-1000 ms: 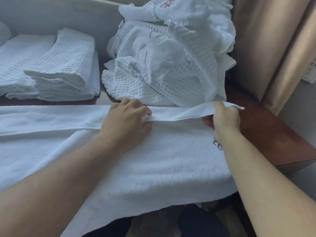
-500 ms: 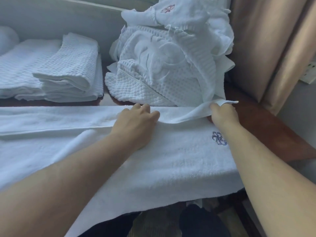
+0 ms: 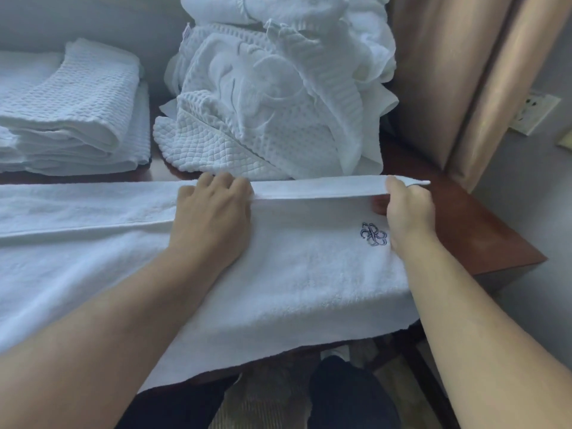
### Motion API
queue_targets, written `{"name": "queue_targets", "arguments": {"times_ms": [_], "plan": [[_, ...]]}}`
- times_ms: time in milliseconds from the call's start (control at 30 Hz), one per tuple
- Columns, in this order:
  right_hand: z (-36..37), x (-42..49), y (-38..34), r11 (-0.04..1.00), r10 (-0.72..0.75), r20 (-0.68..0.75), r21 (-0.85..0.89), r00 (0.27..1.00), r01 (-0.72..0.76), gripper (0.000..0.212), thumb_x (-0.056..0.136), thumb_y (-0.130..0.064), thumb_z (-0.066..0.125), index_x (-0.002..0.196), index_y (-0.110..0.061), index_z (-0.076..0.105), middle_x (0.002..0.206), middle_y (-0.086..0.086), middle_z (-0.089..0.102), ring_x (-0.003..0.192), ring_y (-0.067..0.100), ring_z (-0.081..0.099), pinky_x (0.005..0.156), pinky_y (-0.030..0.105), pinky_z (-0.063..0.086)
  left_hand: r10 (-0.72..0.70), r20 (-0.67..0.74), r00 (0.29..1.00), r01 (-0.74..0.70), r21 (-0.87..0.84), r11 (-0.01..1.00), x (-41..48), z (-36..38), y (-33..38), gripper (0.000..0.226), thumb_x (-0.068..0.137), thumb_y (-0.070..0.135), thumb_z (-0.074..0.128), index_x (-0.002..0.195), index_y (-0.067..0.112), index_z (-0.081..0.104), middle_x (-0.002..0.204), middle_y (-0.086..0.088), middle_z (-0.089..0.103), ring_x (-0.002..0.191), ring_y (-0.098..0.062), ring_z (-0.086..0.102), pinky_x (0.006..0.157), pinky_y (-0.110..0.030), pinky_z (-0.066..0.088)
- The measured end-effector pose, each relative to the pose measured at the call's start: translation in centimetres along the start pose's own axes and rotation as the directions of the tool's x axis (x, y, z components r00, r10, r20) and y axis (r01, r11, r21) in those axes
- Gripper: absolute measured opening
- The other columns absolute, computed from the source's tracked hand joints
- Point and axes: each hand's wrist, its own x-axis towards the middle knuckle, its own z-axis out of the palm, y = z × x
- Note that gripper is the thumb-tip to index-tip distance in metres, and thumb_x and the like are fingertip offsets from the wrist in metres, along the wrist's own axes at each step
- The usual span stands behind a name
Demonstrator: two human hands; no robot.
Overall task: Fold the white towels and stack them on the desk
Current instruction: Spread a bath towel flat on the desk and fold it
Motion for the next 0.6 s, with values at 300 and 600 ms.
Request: {"name": "queue_targets", "arguments": {"times_ms": [300, 600], "plan": [[-0.8, 0.6, -0.4, 0.975, 0.085, -0.151, -0.192, 0.985, -0.113, 0.035, 0.096, -0.027, 0.046, 0.088, 0.000, 0.068, 0.091, 0.015, 0.069, 0.091, 0.038, 0.059, 0.068, 0.028, 0.037, 0.241, -0.173, 0.955, -0.261, -0.100, 0.960, -1.0, -1.3, 1.6, 0.020, 0.086, 0.034, 0.052, 0.089, 0.016, 0.060, 0.072, -0.001, 0.062, 0.066, -0.034, 0.056, 0.058, -0.036, 0.039], [-5.1, -0.6, 1.8, 0.970, -0.067, -0.080, -0.237, 0.995, 0.046, 0.032, 0.075, -0.034, 0.050, 0.061, -0.005, 0.045, 0.054, -0.006, 0.045, 0.052, 0.014, 0.038, 0.045, 0.021, 0.030, 0.346, -0.061, 0.936, -0.351, -0.185, 0.918, -0.6, -0.6, 0.8, 0.036, 0.075, 0.053, 0.078, 0.105, 0.033, 0.069, 0.093, 0.010, 0.073, 0.090, -0.023, 0.067, 0.077, -0.035, 0.042]]}}
